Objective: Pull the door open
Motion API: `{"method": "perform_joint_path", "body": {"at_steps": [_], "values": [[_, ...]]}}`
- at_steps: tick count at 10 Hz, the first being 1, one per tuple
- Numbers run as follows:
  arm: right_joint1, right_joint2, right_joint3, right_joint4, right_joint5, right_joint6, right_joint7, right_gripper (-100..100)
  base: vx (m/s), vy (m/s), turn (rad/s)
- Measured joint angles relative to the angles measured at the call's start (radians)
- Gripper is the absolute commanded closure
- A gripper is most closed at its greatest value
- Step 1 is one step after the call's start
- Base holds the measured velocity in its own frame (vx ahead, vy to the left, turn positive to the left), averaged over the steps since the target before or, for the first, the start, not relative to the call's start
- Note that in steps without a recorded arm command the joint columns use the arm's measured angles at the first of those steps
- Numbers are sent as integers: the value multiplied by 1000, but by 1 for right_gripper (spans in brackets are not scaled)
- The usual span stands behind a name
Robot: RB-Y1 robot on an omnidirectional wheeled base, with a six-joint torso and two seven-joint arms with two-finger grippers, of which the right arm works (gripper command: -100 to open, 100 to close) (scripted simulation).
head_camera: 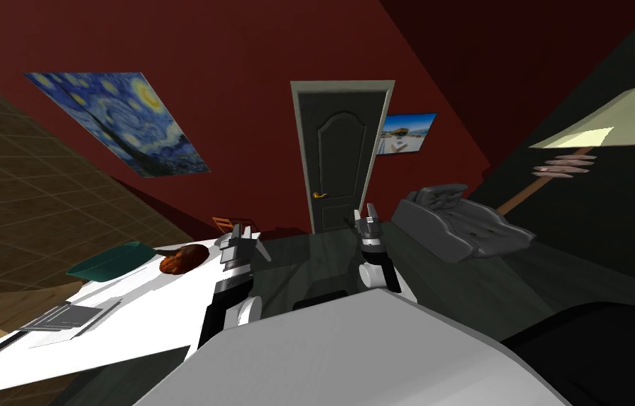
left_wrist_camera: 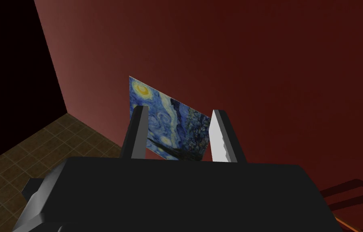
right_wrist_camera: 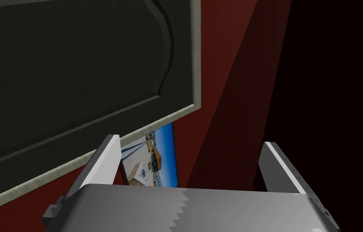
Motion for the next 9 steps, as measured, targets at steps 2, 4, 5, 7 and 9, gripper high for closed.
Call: {"method": "perform_joint_path", "body": {"at_steps": [2,4,5,7,9], "values": [[-19,-12,-9,35,0,5,-1,-100,79,20,22],[-36,-21,-13,88,4,-1,2,-100,142,29,34],[-48,-26,-16,112,6,2,3,-100,116,21,22],[-70,-37,-24,163,8,2,4,-100,104,26,26],[-88,-48,-31,209,9,0,4,-100,98,14,23]]}}
